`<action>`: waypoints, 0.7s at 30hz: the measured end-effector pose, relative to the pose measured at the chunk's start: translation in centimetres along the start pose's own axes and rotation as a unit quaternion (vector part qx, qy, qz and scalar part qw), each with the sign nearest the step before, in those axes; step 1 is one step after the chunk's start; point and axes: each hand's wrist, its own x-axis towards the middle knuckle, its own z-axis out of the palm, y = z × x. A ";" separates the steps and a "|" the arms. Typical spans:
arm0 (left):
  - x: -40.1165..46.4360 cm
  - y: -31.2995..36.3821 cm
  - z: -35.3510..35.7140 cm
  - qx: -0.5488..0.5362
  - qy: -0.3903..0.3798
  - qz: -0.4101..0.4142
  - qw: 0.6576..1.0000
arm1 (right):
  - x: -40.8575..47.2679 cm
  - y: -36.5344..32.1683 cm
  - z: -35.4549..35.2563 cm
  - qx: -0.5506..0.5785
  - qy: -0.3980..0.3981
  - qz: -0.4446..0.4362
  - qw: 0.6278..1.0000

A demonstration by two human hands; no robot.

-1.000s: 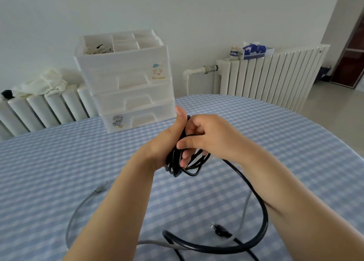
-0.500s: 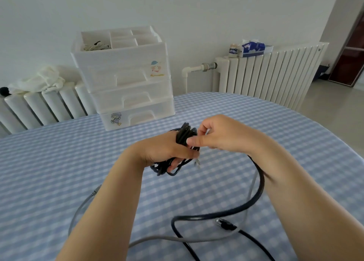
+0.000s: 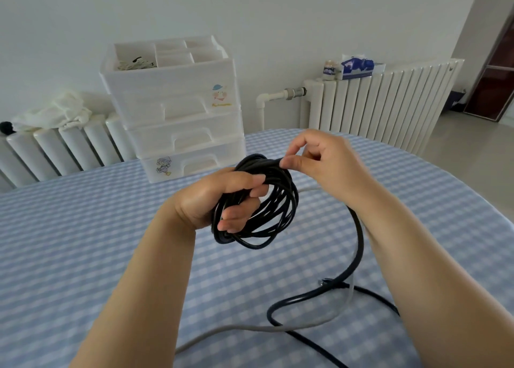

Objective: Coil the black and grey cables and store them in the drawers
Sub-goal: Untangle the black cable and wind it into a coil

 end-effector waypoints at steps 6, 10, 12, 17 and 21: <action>0.1 -0.5 -0.9 -0.098 -0.055 0.032 0.993 | -0.1 1.0 1.6 -0.018 0.021 -0.054 0.998; 0.3 -0.8 -1.2 -0.153 -0.085 0.057 0.983 | -0.2 1.6 1.8 -0.051 -0.004 -0.055 0.997; 0.7 -0.8 -1.2 -0.184 -0.094 0.068 0.976 | -0.4 1.5 1.7 -0.068 -0.024 -0.045 0.996; 0.9 -0.2 -0.8 -0.277 -0.082 0.118 0.950 | -0.7 0.4 2.4 -0.170 -0.103 0.050 0.979; 0.6 0.4 -0.4 -0.308 -0.086 0.133 0.938 | -0.8 0.4 3.7 -0.160 -0.067 0.099 0.980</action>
